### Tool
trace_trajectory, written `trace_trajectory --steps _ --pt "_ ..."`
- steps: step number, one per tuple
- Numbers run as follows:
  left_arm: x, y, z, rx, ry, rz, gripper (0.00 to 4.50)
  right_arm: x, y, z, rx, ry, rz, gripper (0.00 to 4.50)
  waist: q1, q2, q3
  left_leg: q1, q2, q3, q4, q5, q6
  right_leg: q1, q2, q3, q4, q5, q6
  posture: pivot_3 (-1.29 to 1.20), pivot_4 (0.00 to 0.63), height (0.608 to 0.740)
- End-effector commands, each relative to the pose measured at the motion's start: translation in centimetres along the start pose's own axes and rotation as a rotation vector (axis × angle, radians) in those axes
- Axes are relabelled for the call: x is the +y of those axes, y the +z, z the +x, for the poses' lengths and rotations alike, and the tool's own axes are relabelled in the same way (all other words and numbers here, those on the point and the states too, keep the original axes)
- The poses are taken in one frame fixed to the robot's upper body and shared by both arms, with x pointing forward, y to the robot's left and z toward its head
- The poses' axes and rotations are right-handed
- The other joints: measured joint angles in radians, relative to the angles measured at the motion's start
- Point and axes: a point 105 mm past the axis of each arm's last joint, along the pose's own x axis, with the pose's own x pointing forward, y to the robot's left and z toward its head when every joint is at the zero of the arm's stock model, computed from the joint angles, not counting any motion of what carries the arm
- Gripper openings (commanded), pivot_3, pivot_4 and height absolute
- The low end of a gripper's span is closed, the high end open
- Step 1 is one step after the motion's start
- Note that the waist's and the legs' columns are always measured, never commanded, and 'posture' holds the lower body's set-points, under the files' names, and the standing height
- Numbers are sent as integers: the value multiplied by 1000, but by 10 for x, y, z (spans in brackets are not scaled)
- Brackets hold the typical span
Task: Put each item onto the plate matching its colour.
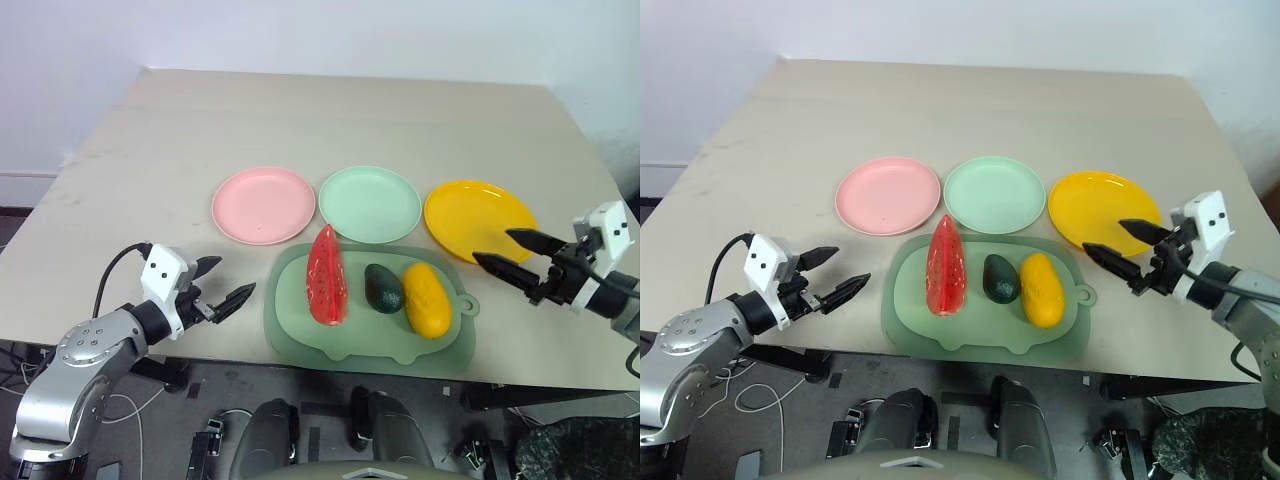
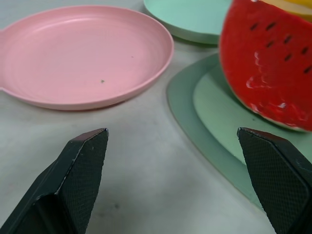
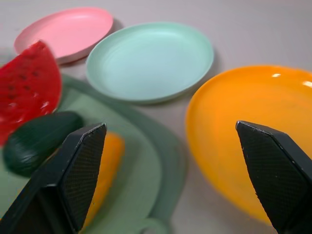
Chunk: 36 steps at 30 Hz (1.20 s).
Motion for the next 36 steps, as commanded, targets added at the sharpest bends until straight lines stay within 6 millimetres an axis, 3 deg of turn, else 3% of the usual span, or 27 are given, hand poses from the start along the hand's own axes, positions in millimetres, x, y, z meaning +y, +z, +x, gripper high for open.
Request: trace_trajectory --steps 1,8,14,18,28,34,36 --pt "1 7 2 -26 -33 36 4442 27 6 -6 1 22 -20 4500 0 0 0 0 0 0 0 0 0 0 0 0 0 0 0 0 150 740" --pt "-4 10 6 -44 -130 -8 4442 69 -4 -1 71 42 19 4500 -1 0 0 -1 0 0 0 0 0 -1 0 0 0 0 0 0 150 740" --pt "-4 7 11 -38 -146 -4 4442 62 -9 5 166 -50 35 4500 -1 0 0 -1 0 0 0 0 0 -1 0 0 -1 0 0 0 150 740" --pt "-3 8 13 -43 -140 -7 4442 69 -16 12 228 -14 51 4500 -1 0 0 -2 0 -1 0 0 0 -1 0 0 -1 0 -1 0 150 740" --pt "-4 11 13 -57 -117 -2 4442 64 -40 36 322 -45 95 4500 -1 -1 0 -3 0 -1 0 0 0 -2 0 0 -1 0 0 0 150 740" --pt "-5 12 11 -62 -99 2 4442 51 -51 52 364 -102 75 4500 -1 -1 0 -3 0 -1 0 0 0 -2 0 0 -1 0 0 0 150 740" --pt "-3 13 10 -63 -90 6 4500 47 -45 51 342 -103 82 4084 0 -1 0 -4 0 0 0 0 0 -2 0 0 -1 0 0 0 150 740"
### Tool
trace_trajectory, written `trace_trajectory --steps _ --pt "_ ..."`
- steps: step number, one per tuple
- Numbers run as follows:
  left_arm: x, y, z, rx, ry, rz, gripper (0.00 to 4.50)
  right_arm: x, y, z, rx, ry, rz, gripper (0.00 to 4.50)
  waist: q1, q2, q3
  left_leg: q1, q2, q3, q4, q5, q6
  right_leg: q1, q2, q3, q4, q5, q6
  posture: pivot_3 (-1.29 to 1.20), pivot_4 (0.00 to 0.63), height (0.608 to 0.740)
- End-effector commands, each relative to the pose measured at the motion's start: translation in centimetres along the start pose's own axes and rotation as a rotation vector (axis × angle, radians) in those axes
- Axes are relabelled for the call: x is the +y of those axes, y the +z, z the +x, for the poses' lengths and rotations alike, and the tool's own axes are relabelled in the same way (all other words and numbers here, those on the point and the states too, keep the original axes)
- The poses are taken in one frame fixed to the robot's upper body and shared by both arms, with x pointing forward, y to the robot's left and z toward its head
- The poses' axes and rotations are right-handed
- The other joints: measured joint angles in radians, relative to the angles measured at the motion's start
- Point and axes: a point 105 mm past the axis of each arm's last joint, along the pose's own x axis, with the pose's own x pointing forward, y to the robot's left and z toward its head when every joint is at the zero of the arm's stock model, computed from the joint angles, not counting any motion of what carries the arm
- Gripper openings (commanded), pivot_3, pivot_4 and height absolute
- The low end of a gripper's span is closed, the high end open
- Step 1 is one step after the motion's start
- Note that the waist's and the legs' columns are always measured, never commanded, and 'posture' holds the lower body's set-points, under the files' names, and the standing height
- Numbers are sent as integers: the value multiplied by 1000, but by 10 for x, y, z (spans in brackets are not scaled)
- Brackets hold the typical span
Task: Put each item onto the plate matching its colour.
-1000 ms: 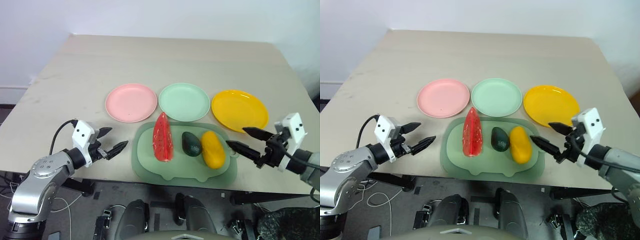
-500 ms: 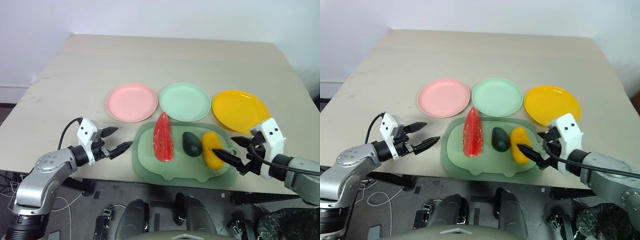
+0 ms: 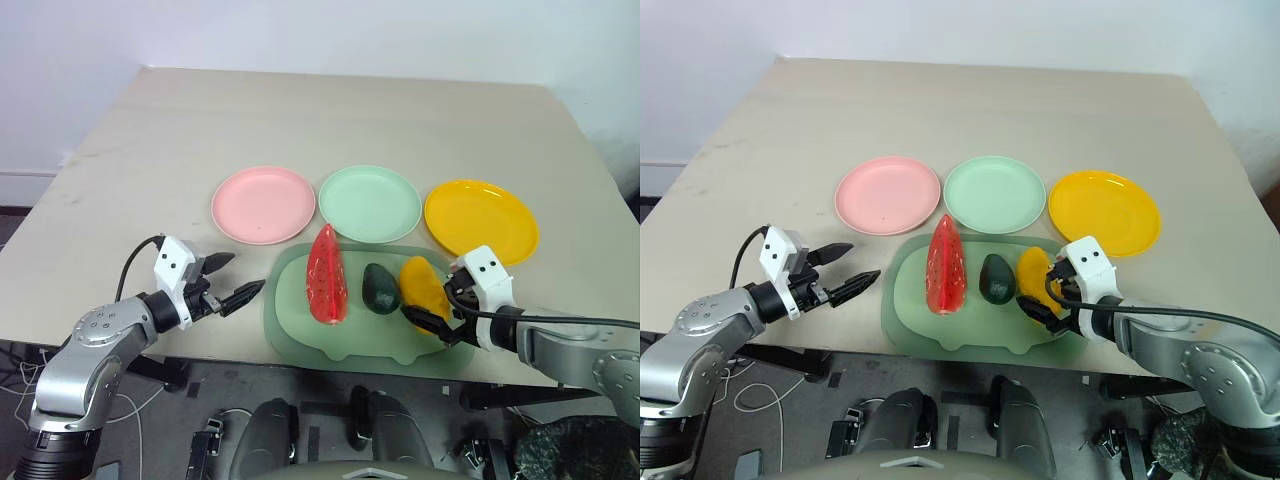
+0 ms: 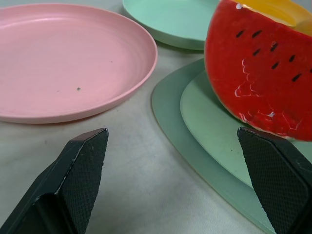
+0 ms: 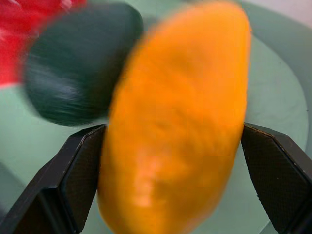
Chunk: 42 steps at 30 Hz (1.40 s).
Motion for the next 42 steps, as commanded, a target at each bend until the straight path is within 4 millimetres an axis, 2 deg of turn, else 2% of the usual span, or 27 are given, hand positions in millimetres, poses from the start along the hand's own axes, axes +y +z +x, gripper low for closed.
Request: trace_trajectory --steps 1,3,4,7,10,12,16,21,25,26,28,32,34,35,38,42 --pt "0 12 -4 -32 12 46 4500 -9 14 -7 -52 -19 -8 3849 1 0 0 0 0 0 0 0 0 0 0 0 0 0 0 0 150 740" --pt "0 12 -5 -30 17 47 4500 -16 26 -21 -86 -27 -50 3178 0 0 0 -1 0 0 0 0 0 -1 0 0 0 0 0 0 150 740" --pt "1 12 -5 -29 18 47 4500 -18 30 -26 -98 -33 -65 2983 0 0 0 -1 0 0 0 0 0 -1 0 0 0 0 0 0 150 740" --pt "2 11 -6 -28 21 47 4500 -30 49 -38 -156 -62 -97 2960 0 0 0 -1 0 0 0 0 0 -1 0 0 0 0 0 0 150 740" --pt "0 11 -3 -32 22 48 4500 -52 75 -45 -212 -134 -129 2960 -5 0 0 -1 0 0 0 0 0 -1 1 0 0 0 0 0 150 740" --pt "1 13 0 -41 29 51 4500 -70 84 -39 -207 -188 -144 2960 -5 0 0 -1 0 1 0 0 0 -1 1 0 0 0 0 0 150 740" --pt "2 15 1 -53 39 60 4500 -101 82 -14 -156 -280 -210 2960 -3 0 0 -1 0 0 0 0 0 -1 1 0 0 0 0 0 150 740" --pt "2 16 -5 -52 58 67 4500 -118 81 6 -127 -300 -288 2960 -3 0 0 -3 -2 2 0 0 1 -3 0 0 0 2 4 0 150 740" --pt "1 15 -10 -49 76 67 4500 -122 87 1 -141 -314 -388 4286 -3 0 0 -2 -1 2 0 0 1 -3 0 0 0 2 4 0 150 740" --pt "0 15 -11 -48 77 67 4500 -121 90 -3 -151 -317 -443 4446 -3 0 0 -2 -1 1 0 0 1 -3 0 0 1 2 4 0 150 740" --pt "0 15 -12 -47 79 66 4500 -119 95 -10 -176 -321 -522 4446 0 0 0 -2 -1 1 0 0 1 -3 0 0 1 2 4 0 150 740" --pt "1 16 -13 -40 78 67 4500 -117 114 -41 -253 -349 -722 4446 0 1 0 -2 -1 1 0 0 1 -3 0 0 0 2 4 0 150 740" --pt "2 16 -12 -37 76 69 4500 -92 123 -48 -334 -243 -855 4446 -1 1 0 -2 -1 2 0 0 1 -3 0 0 0 2 4 0 150 740" --pt "2 17 -11 -37 75 70 4500 -72 121 -49 -365 -136 -912 4446 -3 1 0 -2 -1 2 0 0 1 -3 0 0 0 2 4 0 150 740" --pt "4 18 -10 -37 71 75 4500 -22 99 -47 -359 187 -1013 4446 -6 1 0 0 0 1 0 0 1 -2 2 0 1 2 4 0 150 740" --pt "4 19 -9 -36 66 79 4500 5 71 -35 -309 414 -1086 4446 -6 0 0 0 1 1 0 0 1 -1 2 -1 1 2 4 0 150 740"
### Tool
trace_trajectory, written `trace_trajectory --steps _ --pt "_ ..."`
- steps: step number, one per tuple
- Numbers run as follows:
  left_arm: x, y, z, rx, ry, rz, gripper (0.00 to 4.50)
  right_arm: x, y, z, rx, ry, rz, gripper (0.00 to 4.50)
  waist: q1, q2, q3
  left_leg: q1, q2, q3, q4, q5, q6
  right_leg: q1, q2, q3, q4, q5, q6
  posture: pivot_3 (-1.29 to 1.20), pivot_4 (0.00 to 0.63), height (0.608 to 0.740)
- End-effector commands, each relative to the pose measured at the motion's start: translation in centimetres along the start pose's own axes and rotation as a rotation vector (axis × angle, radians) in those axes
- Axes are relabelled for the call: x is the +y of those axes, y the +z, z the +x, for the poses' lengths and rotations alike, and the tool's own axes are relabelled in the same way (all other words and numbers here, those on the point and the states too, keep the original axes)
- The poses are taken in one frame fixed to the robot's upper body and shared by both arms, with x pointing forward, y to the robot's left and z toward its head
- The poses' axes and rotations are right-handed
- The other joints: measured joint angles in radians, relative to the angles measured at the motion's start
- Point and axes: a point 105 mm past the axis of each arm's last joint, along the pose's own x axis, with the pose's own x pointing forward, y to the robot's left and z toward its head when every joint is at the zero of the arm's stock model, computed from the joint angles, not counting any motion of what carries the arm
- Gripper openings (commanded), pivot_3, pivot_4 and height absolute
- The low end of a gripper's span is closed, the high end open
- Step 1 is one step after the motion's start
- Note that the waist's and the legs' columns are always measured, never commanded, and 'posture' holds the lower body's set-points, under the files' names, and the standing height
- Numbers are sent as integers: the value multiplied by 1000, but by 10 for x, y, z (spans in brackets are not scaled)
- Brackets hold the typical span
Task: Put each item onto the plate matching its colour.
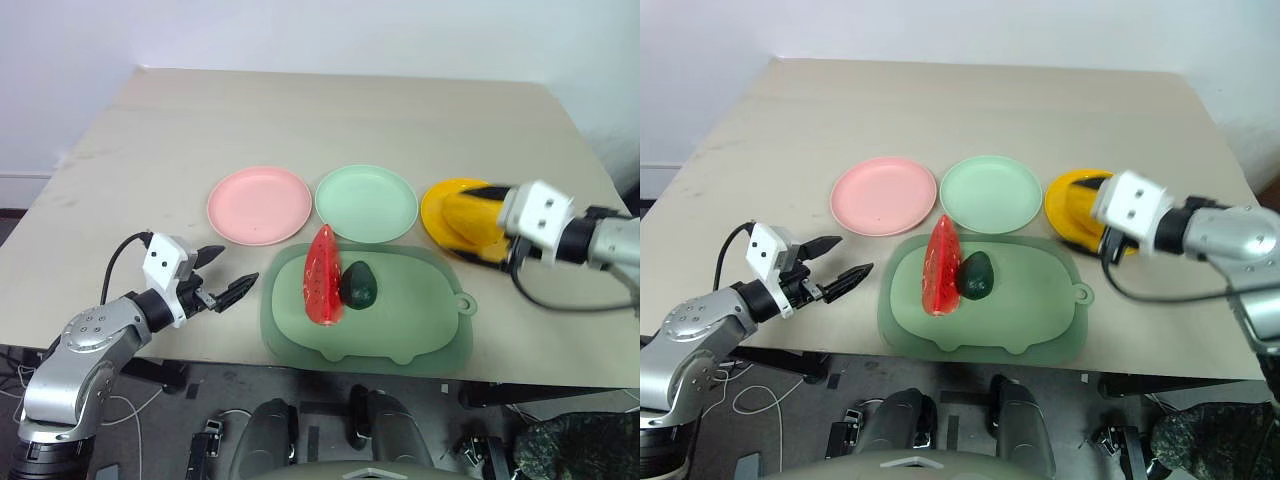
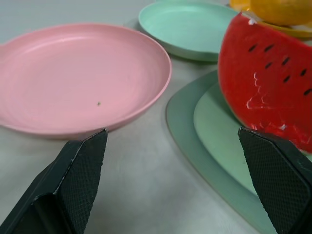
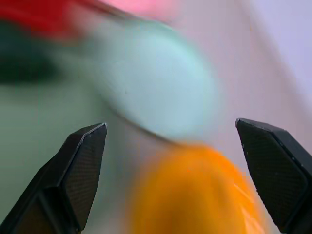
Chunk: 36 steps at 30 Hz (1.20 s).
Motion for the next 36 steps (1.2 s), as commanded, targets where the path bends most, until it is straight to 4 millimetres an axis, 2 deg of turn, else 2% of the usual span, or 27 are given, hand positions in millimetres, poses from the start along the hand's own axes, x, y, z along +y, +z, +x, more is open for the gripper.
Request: trace_trajectory --steps 1,4,13,24,31,35,36 --pt "0 9 -1 -17 -10 30 4500 21 10 12 -74 152 -80 4446 0 0 0 0 0 0 1 0 0 0 -1 0 0 0 0 0 150 740" --pt "-1 10 0 -21 -10 33 4500 33 7 30 -114 255 -166 4446 0 0 0 0 0 0 1 0 0 1 -1 0 0 -2 -3 0 150 740" --pt "-1 11 -5 -27 19 39 4500 36 14 66 -215 397 -417 4446 -16 0 0 1 -1 0 1 0 -1 1 -1 0 0 0 0 0 150 740" --pt "-1 12 -6 -38 34 40 4500 34 8 102 -224 404 -634 4446 -21 0 0 2 -1 0 1 3 -5 2 -2 -1 1 0 -1 0 150 740" --pt "-1 12 -6 -40 39 39 4500 30 4 109 -217 387 -655 4446 -21 0 0 2 -1 0 1 3 -6 2 -2 -1 1 0 -1 0 150 740" --pt "-2 11 -6 -39 40 36 4500 24 5 105 -222 351 -652 3204 -21 0 0 2 -1 0 1 4 -6 2 -2 -1 2 0 -1 0 150 740" --pt "-2 12 -6 -40 40 36 4500 23 6 104 -226 340 -653 3092 -21 0 0 2 -1 0 1 4 -6 2 -2 -1 2 0 -1 0 150 740"
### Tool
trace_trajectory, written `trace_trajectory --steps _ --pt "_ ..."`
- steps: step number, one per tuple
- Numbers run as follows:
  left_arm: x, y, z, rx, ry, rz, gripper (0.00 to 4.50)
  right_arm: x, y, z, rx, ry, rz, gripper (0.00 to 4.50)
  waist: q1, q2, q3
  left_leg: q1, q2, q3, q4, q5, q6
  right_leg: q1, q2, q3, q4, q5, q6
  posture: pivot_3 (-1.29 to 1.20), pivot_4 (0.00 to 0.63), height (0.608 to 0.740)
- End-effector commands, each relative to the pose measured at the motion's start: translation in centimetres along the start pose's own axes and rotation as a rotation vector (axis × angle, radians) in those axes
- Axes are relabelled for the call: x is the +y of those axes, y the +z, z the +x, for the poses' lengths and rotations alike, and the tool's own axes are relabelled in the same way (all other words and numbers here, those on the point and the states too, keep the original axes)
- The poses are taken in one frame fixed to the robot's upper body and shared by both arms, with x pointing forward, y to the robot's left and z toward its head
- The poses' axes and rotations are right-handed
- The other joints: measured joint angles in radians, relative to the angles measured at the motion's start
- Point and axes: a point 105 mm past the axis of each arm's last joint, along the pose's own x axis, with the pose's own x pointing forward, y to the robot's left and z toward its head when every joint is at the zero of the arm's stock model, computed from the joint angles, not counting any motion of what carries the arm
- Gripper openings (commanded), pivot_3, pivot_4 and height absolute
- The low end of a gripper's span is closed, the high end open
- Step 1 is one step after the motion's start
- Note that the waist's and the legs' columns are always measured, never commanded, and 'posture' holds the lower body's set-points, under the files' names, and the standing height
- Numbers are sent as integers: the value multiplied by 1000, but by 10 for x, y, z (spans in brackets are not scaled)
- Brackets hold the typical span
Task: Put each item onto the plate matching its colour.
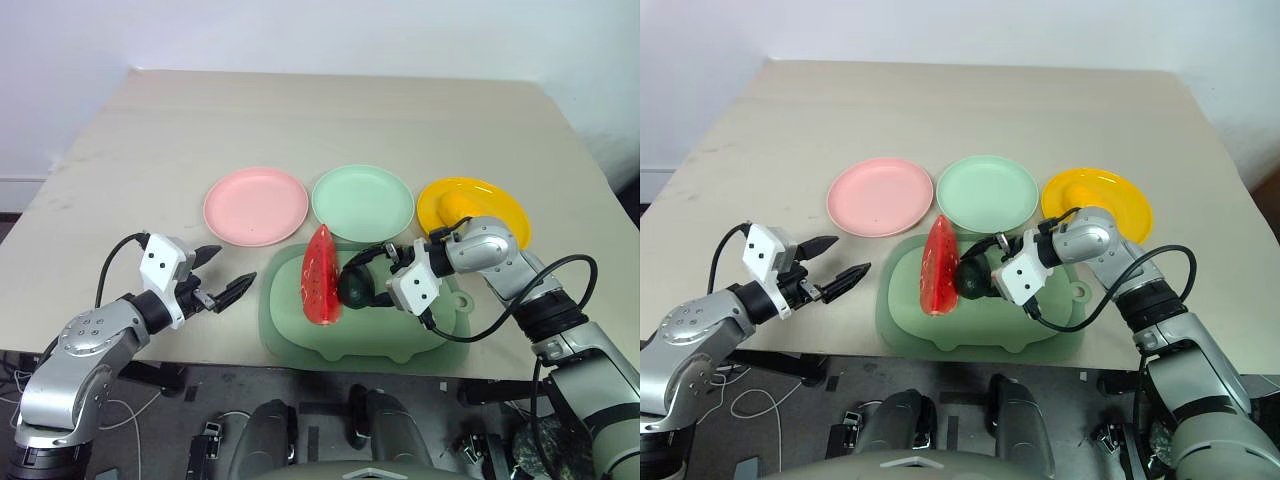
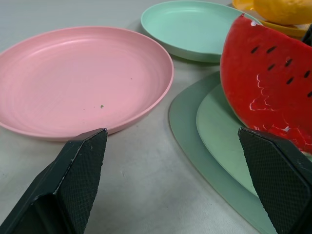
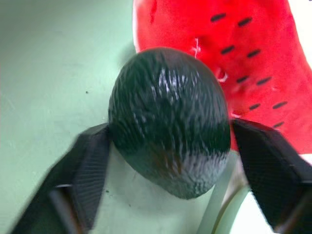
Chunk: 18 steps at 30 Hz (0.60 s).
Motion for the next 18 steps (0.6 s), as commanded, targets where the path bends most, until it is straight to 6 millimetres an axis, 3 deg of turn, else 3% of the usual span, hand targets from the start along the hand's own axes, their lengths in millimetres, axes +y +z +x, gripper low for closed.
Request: trace_trajectory --steps 1,6,11,15,18 --pt "-2 11 -3 -37 2 34 4500 -16 3 -13 2 -85 -43 3093 0 0 0 0 0 0 0 0 0 0 0 0 0 0 0 0 150 740" --pt "-3 9 -5 -28 1 31 4500 -31 -2 -34 26 -186 22 3093 1 0 0 0 0 0 0 0 0 0 0 0 0 0 0 0 150 740" --pt "-4 10 -6 -29 1 24 4500 -62 -28 -56 150 -301 80 3093 -4 1 0 0 0 0 0 -1 1 0 0 0 0 0 0 0 150 740" --pt "-7 19 -5 -58 -1 21 4500 -83 -54 -53 256 -373 94 3093 -10 1 0 0 0 1 -1 0 1 -1 1 0 0 0 -1 0 150 740" --pt "-9 33 -1 -89 -1 22 4500 -87 -65 -42 285 -378 100 3093 -16 0 0 0 0 0 -1 1 -1 0 1 0 1 0 -1 0 150 740"
